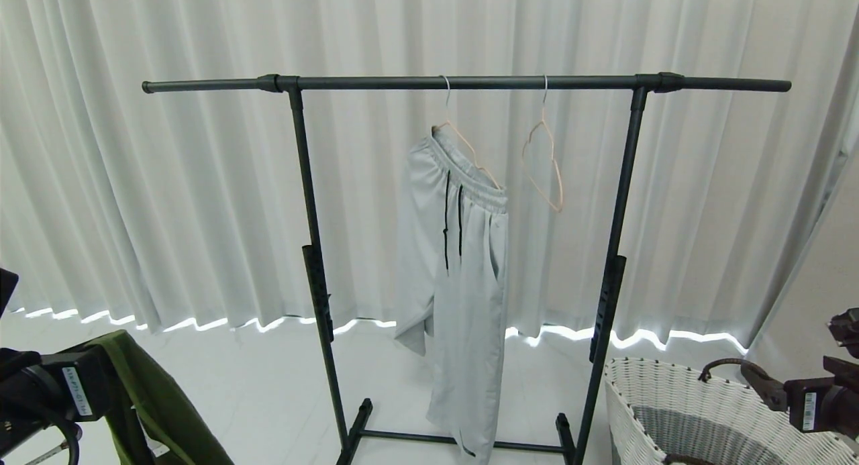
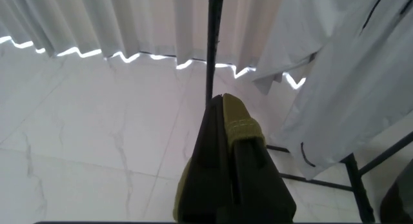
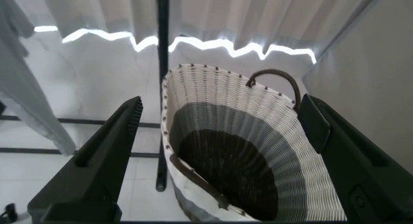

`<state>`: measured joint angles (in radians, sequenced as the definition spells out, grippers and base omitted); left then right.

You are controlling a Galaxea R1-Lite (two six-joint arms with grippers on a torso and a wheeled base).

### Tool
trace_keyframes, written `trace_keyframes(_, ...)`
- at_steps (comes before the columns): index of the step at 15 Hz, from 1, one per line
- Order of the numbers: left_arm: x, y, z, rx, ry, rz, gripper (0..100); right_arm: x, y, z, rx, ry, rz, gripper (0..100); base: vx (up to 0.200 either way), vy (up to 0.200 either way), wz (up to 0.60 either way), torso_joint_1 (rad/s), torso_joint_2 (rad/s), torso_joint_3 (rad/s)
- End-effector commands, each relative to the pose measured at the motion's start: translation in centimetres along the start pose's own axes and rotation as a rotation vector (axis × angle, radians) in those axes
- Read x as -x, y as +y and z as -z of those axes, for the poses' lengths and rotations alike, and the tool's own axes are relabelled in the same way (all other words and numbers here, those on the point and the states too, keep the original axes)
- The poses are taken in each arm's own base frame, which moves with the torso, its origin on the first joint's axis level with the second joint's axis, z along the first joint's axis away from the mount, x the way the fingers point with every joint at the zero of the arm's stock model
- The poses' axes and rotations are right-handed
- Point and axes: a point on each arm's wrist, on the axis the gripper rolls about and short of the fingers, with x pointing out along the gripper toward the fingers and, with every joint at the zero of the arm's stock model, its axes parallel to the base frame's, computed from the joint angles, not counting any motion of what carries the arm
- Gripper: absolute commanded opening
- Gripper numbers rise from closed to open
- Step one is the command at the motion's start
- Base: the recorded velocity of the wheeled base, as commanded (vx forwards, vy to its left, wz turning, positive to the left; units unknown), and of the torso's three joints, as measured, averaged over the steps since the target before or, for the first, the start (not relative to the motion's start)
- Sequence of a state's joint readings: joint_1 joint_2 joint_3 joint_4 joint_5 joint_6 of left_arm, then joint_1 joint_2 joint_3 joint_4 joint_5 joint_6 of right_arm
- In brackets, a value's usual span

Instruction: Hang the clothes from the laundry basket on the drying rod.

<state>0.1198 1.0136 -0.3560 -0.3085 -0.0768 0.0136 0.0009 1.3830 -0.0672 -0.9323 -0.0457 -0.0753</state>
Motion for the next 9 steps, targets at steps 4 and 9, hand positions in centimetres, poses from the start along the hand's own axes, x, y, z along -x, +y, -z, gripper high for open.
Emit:
trace_keyframes(4,0.5,-0.1,-0.1,-0.004,-0.024,0.005,0,0.1,0.5,0.2,0.011,0.007,-0.027,100,0.000,0.000,0.00,0.163,-0.46,-0.245)
trace_keyframes(9,1.0,-0.2,0.0,-0.033,-0.041,0.006,0,0.0,1.3,1.1,0.037,0.054,-0.079,100,0.000,0.000,0.00,0.265,-0.47,-0.257)
